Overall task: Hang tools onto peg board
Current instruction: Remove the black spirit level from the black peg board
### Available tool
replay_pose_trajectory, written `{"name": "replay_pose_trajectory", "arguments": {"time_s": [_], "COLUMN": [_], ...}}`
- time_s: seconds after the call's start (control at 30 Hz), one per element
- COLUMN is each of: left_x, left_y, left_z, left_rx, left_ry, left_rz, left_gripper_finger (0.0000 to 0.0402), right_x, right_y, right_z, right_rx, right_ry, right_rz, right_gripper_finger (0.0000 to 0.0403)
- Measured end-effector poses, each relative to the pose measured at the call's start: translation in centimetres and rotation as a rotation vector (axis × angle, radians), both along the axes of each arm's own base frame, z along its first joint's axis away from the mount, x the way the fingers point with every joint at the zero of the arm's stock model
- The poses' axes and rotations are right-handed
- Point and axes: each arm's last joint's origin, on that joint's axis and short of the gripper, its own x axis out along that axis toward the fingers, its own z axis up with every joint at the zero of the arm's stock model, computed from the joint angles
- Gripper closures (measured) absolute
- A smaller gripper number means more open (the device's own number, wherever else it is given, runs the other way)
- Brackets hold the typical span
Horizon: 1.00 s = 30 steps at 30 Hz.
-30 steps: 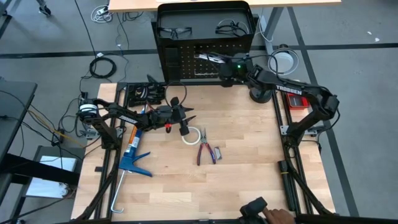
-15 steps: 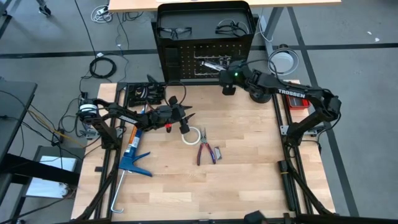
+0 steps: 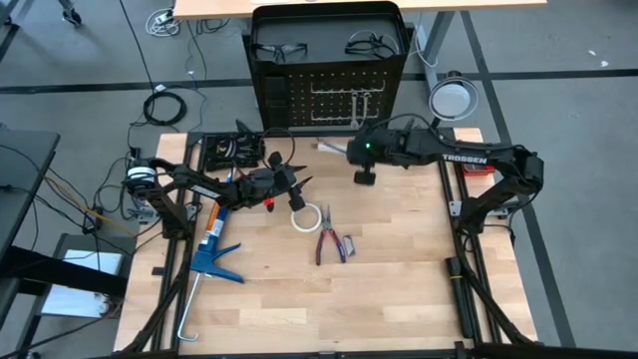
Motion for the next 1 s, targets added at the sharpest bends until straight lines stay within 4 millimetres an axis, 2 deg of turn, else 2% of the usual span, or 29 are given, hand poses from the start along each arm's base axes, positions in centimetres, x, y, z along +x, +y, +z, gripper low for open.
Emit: {"name": "replay_pose_trajectory", "arguments": {"time_s": [0.1, 0.23, 0.4, 0.6, 0.8, 0.9, 1.0], "left_x": [0.0, 0.0, 0.2, 0.3, 0.5, 0.5, 0.5], "left_y": [0.0, -0.1, -0.6, -1.3, -1.9, -2.1, -2.1], "left_z": [0.0, 0.0, 0.0, 0.1, 0.4, 0.6, 0.7], "left_rx": [0.001, 0.001, 0.035, 0.05, 0.079, 0.107, 0.112], "left_ry": [0.002, 0.003, 0.016, 0.021, 0.004, -0.007, -0.019], "left_rz": [0.002, -0.001, -0.025, -0.038, -0.026, -0.03, -0.03], "left_gripper_finger": [0.0229, 0.0229, 0.0229, 0.0229, 0.0229, 0.0229, 0.0229], "right_x": [-0.1, -0.4, -0.9, -1.4, -1.5, -1.3, -1.3], "right_y": [0.7, 1.4, 3.0, 4.5, 6.6, 7.4, 7.6], "right_z": [-0.3, -2.7, -7.0, -10.2, -11.6, -11.5, -11.6], "right_rx": [0.161, 0.355, 0.42, 0.466, 0.483, 0.469, 0.429], "right_ry": [-0.041, -0.074, -0.092, -0.167, -0.212, -0.242, -0.251], "right_rz": [0.02, -0.013, -0.047, -0.058, -0.001, 0.028, -0.019], "right_gripper_finger": [0.0321, 0.0321, 0.0321, 0.0321, 0.0321, 0.0317, 0.0306]}}
